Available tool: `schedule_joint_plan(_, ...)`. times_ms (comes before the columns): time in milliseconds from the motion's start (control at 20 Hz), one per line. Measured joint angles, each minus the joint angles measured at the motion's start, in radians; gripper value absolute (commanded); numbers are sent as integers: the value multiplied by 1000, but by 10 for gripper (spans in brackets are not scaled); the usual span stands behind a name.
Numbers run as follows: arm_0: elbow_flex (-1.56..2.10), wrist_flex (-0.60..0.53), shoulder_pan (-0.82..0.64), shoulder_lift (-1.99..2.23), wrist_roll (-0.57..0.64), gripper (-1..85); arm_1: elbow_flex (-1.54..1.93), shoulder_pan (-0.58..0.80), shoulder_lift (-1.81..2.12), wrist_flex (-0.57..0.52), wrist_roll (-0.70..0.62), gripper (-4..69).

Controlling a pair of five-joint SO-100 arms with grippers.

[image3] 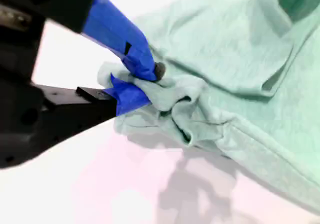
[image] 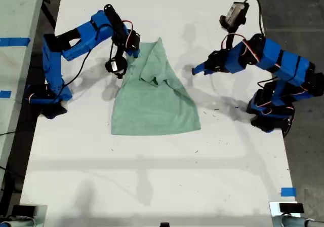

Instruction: Fold tshirt

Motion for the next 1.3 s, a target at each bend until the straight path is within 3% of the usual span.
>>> schedule_joint_plan(150, -31, -64, 48, -101, 0, 30, 23, 0, 26, 0, 0, 166)
schedule_joint_plan(300, -31, -109, 43, -199, 18, 254, 48, 0, 51, 0, 8, 166)
schedule_joint_plan(350, -31, -126, 43, -213, 26, 266, 57, 0, 57, 0, 11, 166)
schedule_joint_plan(550, -31, -121, 54, -189, 52, 273, 92, 0, 84, 0, 18, 166)
schedule_joint_plan(800, -20, 55, 55, 23, 44, 250, 98, -34, 87, -3, 18, 169)
schedule_joint_plan(1000, 92, 190, 107, 141, -46, 218, 114, -80, 86, -3, 8, 184)
schedule_joint_plan(1300, 439, 127, 285, 336, -232, 236, 158, -167, -26, -23, -20, 194)
